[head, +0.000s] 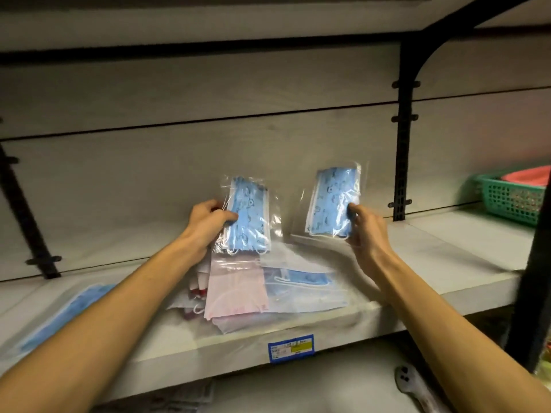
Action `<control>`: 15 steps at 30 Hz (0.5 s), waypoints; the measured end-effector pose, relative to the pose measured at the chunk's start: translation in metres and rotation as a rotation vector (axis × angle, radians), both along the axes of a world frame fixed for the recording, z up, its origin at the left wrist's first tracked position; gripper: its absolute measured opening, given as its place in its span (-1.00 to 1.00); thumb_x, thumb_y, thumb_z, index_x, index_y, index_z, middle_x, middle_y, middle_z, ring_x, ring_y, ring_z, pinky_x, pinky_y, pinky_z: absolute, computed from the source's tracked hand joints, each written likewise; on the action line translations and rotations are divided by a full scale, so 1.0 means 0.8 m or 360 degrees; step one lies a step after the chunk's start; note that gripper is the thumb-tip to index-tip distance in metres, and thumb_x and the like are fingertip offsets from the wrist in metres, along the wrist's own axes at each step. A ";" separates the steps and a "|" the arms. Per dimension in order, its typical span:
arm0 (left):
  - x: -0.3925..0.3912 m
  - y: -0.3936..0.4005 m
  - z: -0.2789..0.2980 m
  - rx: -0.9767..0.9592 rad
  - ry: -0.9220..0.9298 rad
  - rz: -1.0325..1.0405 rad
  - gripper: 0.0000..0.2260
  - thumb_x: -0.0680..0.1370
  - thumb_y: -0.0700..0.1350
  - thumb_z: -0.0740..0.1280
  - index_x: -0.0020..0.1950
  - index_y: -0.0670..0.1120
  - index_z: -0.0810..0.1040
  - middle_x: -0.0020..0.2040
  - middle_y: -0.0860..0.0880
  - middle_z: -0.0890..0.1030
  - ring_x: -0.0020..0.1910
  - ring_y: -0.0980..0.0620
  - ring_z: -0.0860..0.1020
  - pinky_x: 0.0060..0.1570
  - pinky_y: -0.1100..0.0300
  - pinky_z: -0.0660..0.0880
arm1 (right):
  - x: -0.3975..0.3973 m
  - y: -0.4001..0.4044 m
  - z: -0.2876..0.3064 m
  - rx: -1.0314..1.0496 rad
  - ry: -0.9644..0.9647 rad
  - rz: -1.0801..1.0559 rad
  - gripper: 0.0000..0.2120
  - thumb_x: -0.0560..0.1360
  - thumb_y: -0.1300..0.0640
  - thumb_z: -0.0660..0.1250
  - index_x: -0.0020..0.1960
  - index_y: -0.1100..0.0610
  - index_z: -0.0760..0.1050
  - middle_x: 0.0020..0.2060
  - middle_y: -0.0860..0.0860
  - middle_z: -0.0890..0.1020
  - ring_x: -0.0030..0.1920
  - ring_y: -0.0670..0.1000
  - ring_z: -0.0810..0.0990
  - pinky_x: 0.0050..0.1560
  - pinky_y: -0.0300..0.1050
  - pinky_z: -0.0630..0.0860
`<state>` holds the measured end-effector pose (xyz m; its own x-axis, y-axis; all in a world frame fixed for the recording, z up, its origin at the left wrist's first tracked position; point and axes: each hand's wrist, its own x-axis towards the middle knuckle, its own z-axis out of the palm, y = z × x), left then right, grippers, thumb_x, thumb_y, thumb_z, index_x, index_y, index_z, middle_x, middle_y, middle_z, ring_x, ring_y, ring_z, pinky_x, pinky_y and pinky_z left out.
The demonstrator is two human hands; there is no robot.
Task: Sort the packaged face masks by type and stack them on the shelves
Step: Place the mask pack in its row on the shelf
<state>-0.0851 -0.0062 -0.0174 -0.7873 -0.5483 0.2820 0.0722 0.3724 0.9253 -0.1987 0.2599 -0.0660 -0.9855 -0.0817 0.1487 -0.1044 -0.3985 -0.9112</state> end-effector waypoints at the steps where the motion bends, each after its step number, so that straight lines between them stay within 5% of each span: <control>1: 0.010 -0.006 -0.002 0.0085 0.0052 0.0002 -0.88 0.51 -0.30 0.43 -0.03 -0.10 0.60 -0.25 0.01 0.71 -0.26 0.08 0.65 -0.33 0.26 0.56 | 0.010 -0.009 0.004 0.0036 0.0027 0.0054 -0.80 0.63 0.09 0.25 -0.01 0.17 0.58 -0.08 0.15 0.65 -0.15 -0.04 0.71 -0.23 -0.04 0.65; 4: 0.049 -0.028 -0.006 0.0211 0.0147 0.0044 -0.76 0.51 -0.32 0.43 -0.17 0.01 0.54 -0.34 0.16 0.68 -0.20 0.15 0.63 -0.28 0.39 0.51 | 0.050 -0.037 0.015 0.0064 0.0064 0.0221 -0.72 0.66 0.04 0.18 0.11 0.19 0.58 0.06 0.21 0.71 0.12 0.27 0.68 0.26 0.31 0.54; 7: 0.099 -0.056 0.001 0.0223 0.0143 0.0024 -0.84 0.50 -0.32 0.44 -0.10 -0.06 0.63 -0.27 0.10 0.72 -0.21 0.18 0.68 -0.22 0.38 0.54 | 0.080 -0.065 0.025 0.0125 0.0114 0.0300 -0.67 0.67 0.05 0.17 0.18 0.29 0.54 -0.02 0.17 0.73 0.05 0.21 0.72 0.23 0.25 0.58; 11: 0.173 -0.100 0.015 0.0248 0.0166 0.0046 -0.86 0.51 -0.34 0.43 -0.04 -0.12 0.64 -0.24 0.06 0.73 -0.22 0.20 0.70 -0.24 0.42 0.55 | 0.123 -0.109 0.038 -0.0018 0.0133 0.0468 -0.81 0.62 0.05 0.32 -0.01 0.16 0.62 -0.01 0.07 0.72 -0.17 -0.15 0.73 -0.28 -0.27 0.62; 13: 0.209 -0.120 0.018 0.0242 0.0168 0.0075 -0.90 0.51 -0.34 0.42 -0.07 -0.16 0.58 -0.20 0.01 0.71 -0.17 0.15 0.69 -0.15 0.37 0.56 | 0.151 -0.135 0.042 -0.0089 0.0138 0.0548 -0.90 0.57 0.13 0.39 -0.01 0.16 0.62 0.08 0.13 0.71 -0.03 -0.09 0.73 -0.16 -0.22 0.65; 15: 0.242 -0.142 0.020 0.0315 0.0179 0.0116 -0.87 0.51 -0.36 0.40 0.00 -0.18 0.58 -0.07 -0.09 0.70 -0.02 0.02 0.67 0.07 0.20 0.58 | 0.182 -0.164 0.040 -0.0006 0.0148 0.0589 -0.90 0.56 0.19 0.40 0.05 0.19 0.59 0.14 0.21 0.69 0.14 0.13 0.69 0.15 0.11 0.64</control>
